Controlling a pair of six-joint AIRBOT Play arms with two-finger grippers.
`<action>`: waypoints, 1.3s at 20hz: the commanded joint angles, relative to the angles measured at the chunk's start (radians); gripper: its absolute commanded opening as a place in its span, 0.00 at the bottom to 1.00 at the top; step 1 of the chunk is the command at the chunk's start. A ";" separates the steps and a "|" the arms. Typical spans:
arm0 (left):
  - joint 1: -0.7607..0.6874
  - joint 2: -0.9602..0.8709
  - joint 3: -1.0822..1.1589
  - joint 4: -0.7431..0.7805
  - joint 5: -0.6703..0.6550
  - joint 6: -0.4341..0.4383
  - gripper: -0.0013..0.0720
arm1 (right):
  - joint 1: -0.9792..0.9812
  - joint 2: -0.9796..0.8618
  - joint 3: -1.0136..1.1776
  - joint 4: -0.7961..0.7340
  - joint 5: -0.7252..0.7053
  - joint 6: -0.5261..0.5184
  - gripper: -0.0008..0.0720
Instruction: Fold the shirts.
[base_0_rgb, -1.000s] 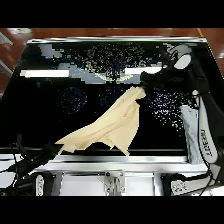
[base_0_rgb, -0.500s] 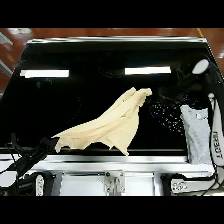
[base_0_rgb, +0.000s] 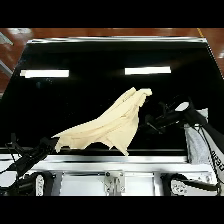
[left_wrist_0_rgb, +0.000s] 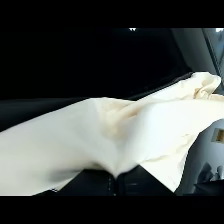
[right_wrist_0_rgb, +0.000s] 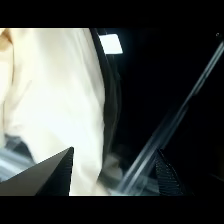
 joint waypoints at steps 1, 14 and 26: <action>0.000 0.001 0.000 -0.013 -0.001 0.000 0.07 | 0.101 0.000 -0.068 0.068 -0.185 0.033 0.88; 0.001 0.001 0.003 -0.020 0.003 -0.001 0.07 | 0.193 0.020 -0.047 0.193 -0.260 0.007 0.09; 0.000 0.000 0.338 -0.424 0.802 0.140 0.07 | 0.193 0.616 0.707 -0.370 -0.118 0.021 0.09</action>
